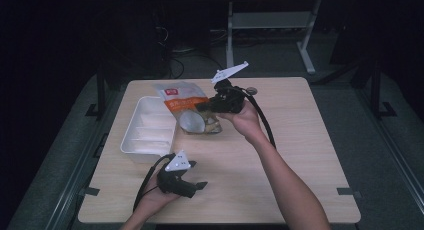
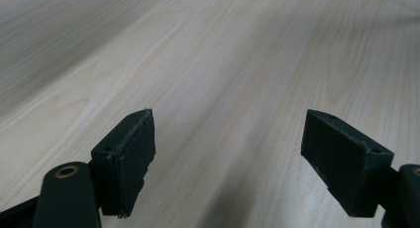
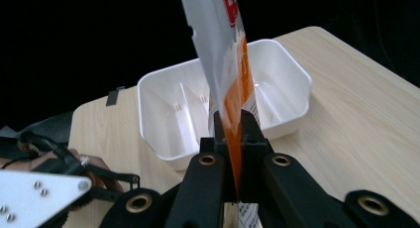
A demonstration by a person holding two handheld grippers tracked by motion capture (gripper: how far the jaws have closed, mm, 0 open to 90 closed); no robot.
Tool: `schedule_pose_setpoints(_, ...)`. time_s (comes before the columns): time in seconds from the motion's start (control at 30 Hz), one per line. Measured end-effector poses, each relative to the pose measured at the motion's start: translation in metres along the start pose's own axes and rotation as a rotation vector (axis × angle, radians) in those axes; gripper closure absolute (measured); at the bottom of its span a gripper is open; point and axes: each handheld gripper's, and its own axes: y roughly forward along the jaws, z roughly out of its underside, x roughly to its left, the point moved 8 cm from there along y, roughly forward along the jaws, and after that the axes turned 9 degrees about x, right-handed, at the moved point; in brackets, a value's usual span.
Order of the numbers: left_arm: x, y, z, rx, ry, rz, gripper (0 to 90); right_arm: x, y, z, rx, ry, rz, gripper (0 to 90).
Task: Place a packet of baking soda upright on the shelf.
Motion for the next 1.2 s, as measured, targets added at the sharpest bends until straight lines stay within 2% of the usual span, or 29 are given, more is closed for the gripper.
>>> schedule_pose_setpoints(0.23,-0.001,0.002,0.001,0.007,0.008,0.003,19.8,0.010,0.015,-0.015,-0.006,-0.024,-0.022,89.5)
schedule_pose_setpoints(0.6,0.001,0.002,0.004,0.010,0.007,0.004,19.7,0.032,0.048,-0.042,-0.021,-0.062,-0.087,89.5)
schedule_pose_setpoints(0.9,0.001,0.001,0.005,0.019,0.033,-0.004,19.7,0.044,0.078,-0.050,-0.003,-0.068,-0.130,89.5)
schedule_pose_setpoints(1.2,0.001,0.000,0.006,0.019,0.033,-0.007,19.5,0.054,0.111,-0.057,0.018,-0.074,-0.180,89.4)
